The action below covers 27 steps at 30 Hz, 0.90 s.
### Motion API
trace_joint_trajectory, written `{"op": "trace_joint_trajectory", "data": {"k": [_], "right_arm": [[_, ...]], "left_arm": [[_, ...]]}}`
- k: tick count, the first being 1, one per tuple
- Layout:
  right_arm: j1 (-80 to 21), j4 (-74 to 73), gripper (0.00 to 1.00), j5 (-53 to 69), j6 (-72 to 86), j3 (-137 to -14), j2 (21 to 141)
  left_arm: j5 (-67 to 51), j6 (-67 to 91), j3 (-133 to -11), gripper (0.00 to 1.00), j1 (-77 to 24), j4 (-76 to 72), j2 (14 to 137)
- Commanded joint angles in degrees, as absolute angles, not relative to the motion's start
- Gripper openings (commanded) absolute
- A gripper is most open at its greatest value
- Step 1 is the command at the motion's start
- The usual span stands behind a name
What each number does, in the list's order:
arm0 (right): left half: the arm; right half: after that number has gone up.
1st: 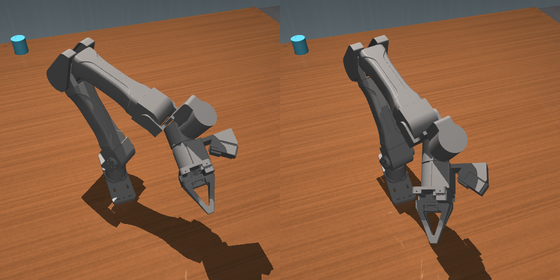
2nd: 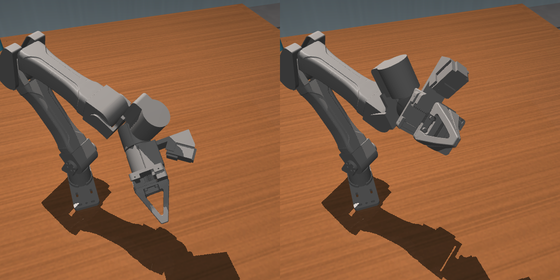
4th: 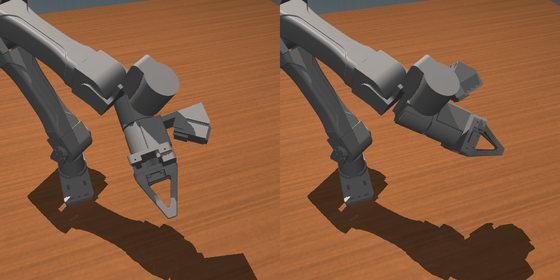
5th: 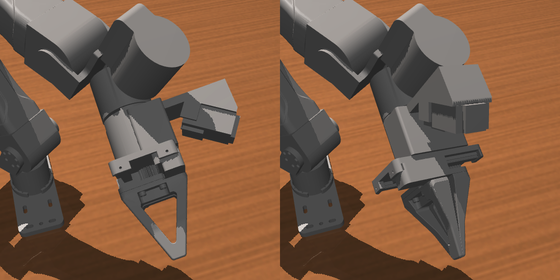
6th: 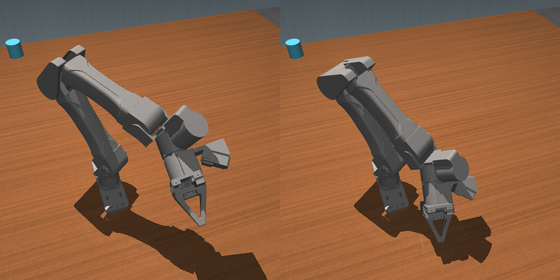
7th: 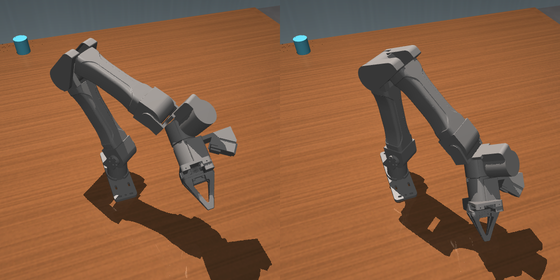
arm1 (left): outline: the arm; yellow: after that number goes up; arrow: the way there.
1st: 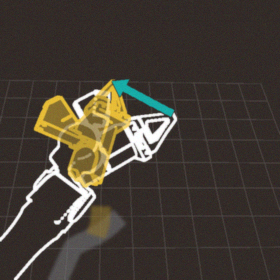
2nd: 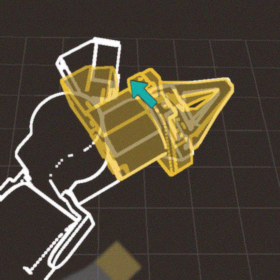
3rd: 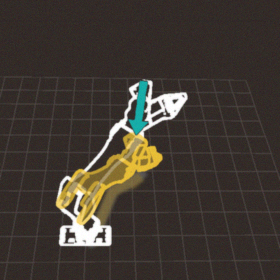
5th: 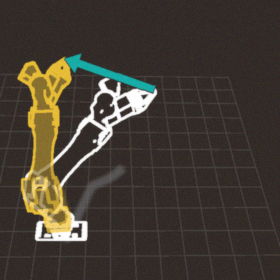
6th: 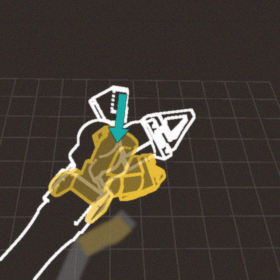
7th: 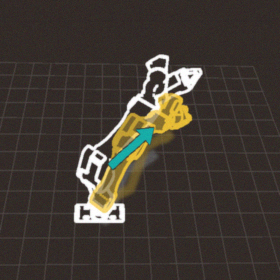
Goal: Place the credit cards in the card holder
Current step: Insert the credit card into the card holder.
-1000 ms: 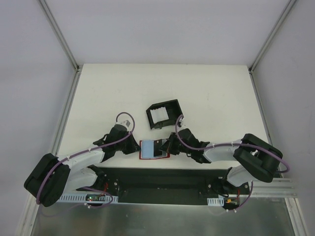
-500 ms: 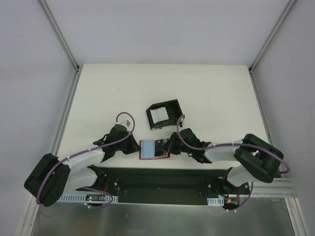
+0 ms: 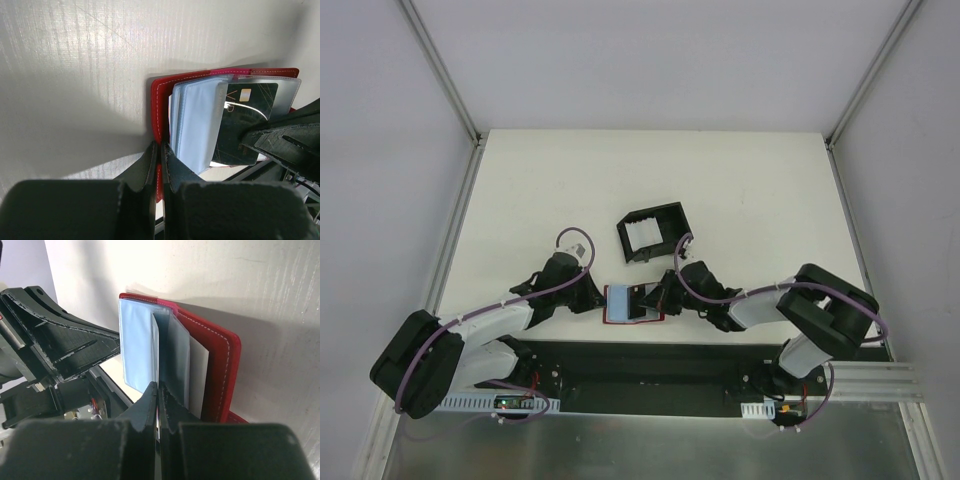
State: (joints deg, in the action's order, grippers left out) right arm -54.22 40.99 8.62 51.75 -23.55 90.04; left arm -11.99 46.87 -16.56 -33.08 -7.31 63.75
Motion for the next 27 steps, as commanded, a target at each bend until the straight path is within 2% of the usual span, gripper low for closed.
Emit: {"op": "trace_joint_trajectory", "data": {"k": [1,7,14,17,18,20,22,27], "right_arm": [[-54.4,42.5,0.0,9.8,53.2,-23.6,91.8],[-54.7,42.9,0.0,9.5,52.6,-24.7,93.6],[-56.8,34.5,0.02,9.5,51.3,-29.6,94.8],[-56.8,28.9,0.12,7.1,49.8,-30.4,93.1],[-56.7,25.6,0.2,5.7,48.9,-30.7,91.7],[-56.4,18.1,0.28,2.8,46.0,-32.2,88.8],[-56.5,10.8,0.46,0.4,43.6,-34.3,86.1],[-56.5,6.6,0.57,-3.5,39.8,-36.6,84.0]], "left_arm": [[-10.5,44.6,-15.9,0.0,-33.7,-3.3,65.0],[-10.8,44.6,-16.1,0.0,-33.7,-3.3,65.0],[-10.6,44.6,-16.2,0.0,-33.7,-3.3,64.7],[-10.5,44.3,-16.3,0.0,-33.7,-3.3,64.3],[-10.4,44.4,-16.2,0.0,-33.7,-3.3,64.2],[-10.5,44.4,-16.1,0.0,-33.7,-3.3,63.5],[-10.7,44.3,-16.2,0.0,-33.7,-3.0,63.0],[-11.3,43.8,-17.0,0.0,-33.7,-2.6,62.2]]}}
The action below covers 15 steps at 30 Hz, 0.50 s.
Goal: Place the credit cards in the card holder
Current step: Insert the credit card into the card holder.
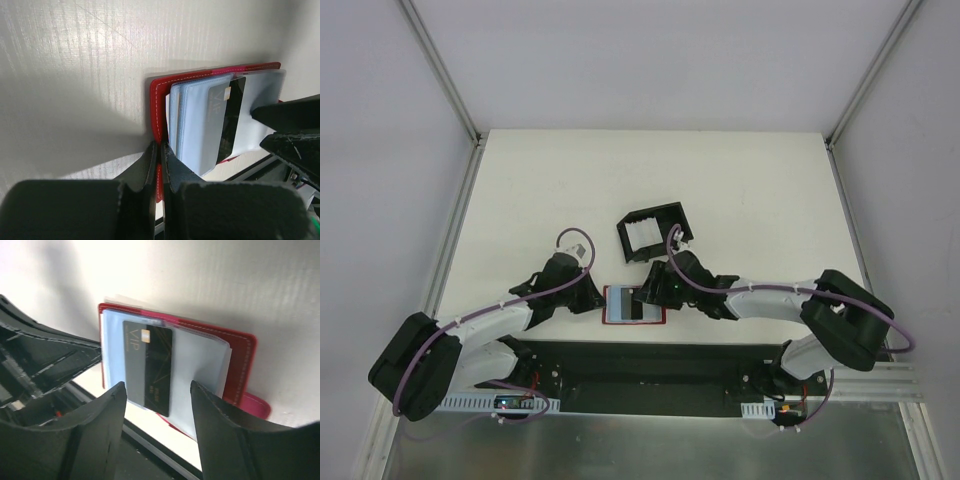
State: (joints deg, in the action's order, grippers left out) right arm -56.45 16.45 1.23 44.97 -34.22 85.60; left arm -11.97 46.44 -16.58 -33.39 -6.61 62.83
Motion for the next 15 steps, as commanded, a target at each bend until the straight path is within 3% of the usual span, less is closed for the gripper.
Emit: {"op": "trace_joint_trajectory", "data": {"k": [1,6,15], "right_arm": [[-56.5,6.6,0.57,-2.6,39.7,-37.3,84.6],[-57.3,9.8,0.57,3.2,39.5,-39.6,89.3],[-58.2,13.5,0.46,7.9,38.8,-43.2,93.2]], "left_arm": [[-11.5,43.5,-17.0,0.0,-33.7,-2.6,62.4],[-12.1,43.2,-17.7,0.0,-33.7,-2.5,62.7],[-12.2,43.1,-17.9,0.0,-33.7,-2.4,62.6]]}}
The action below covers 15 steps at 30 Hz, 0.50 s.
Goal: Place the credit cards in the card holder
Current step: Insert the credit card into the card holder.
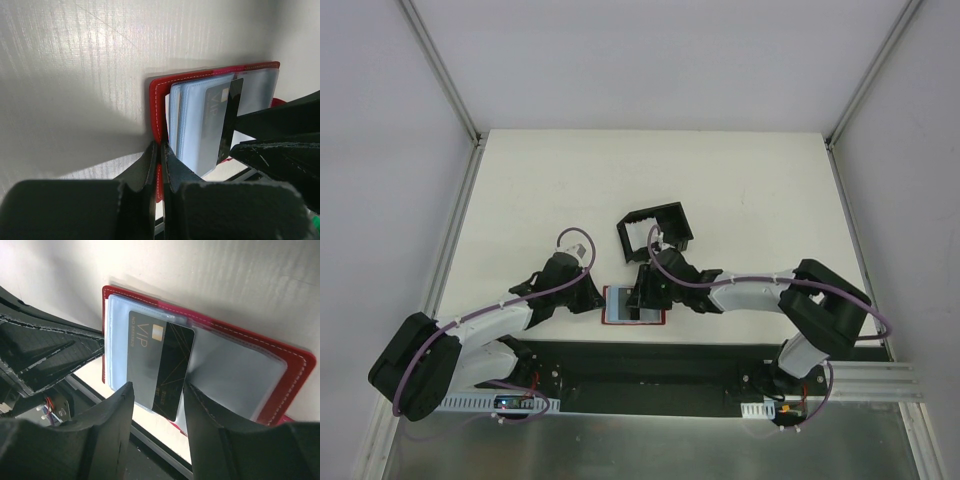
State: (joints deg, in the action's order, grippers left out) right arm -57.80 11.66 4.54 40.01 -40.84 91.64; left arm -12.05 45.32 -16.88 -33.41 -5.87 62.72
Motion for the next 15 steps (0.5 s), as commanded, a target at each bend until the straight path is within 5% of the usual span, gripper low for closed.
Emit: {"op": "trace_joint_trajectory", "data": {"k": [1,15], "right_arm": [[-58.2,14.5,0.45,8.5,38.8,-43.4,93.3],[-58.3,19.4,0.42,12.4,38.6,-45.5,96.1]], "left_arm": [[-12.3,43.2,-17.9,0.0,-33.7,-2.5,62.5],[-12.3,43.1,-18.5,0.0,-33.7,-2.5,62.2]]}}
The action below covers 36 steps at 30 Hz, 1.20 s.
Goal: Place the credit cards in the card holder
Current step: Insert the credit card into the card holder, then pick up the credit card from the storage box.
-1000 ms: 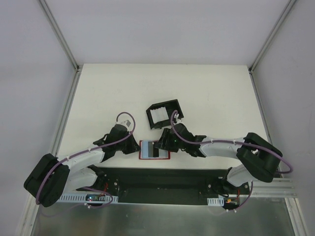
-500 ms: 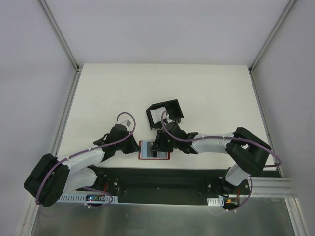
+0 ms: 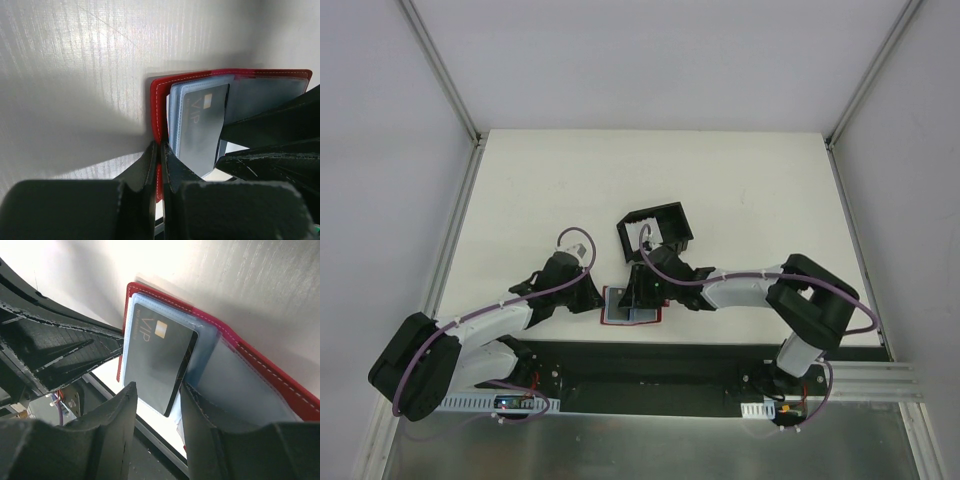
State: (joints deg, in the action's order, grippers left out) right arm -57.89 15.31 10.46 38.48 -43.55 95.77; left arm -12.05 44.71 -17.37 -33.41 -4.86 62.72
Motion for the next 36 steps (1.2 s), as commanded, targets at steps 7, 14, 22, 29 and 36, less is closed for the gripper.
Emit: {"op": "trace_joint_trajectory", "data": {"k": [7,14,22,29,36], "right_arm": [[-56.5,9.4,0.55,5.8,32.1,-44.2,86.1],[-51.0,-3.1,0.66,3.1,23.3,-48.6,77.9],[-40.3,-14.0,0.78,5.2,13.1,-62.1,84.2],[-37.8,-19.9,0.81,7.6,8.6,-75.6,95.7],[-36.4,-22.0,0.88,9.0,7.0,-81.6,104.1]], "left_arm": [[-12.3,43.7,-18.8,0.0,-33.7,-2.0,60.4],[-12.9,44.4,-21.2,0.0,-33.7,-0.8,57.9],[-13.4,44.8,-22.8,0.0,-33.7,-0.2,57.5],[-13.4,44.5,-23.4,0.0,-33.7,-0.2,57.9],[-13.4,44.6,-23.3,0.0,-33.7,-0.2,57.5]]}}
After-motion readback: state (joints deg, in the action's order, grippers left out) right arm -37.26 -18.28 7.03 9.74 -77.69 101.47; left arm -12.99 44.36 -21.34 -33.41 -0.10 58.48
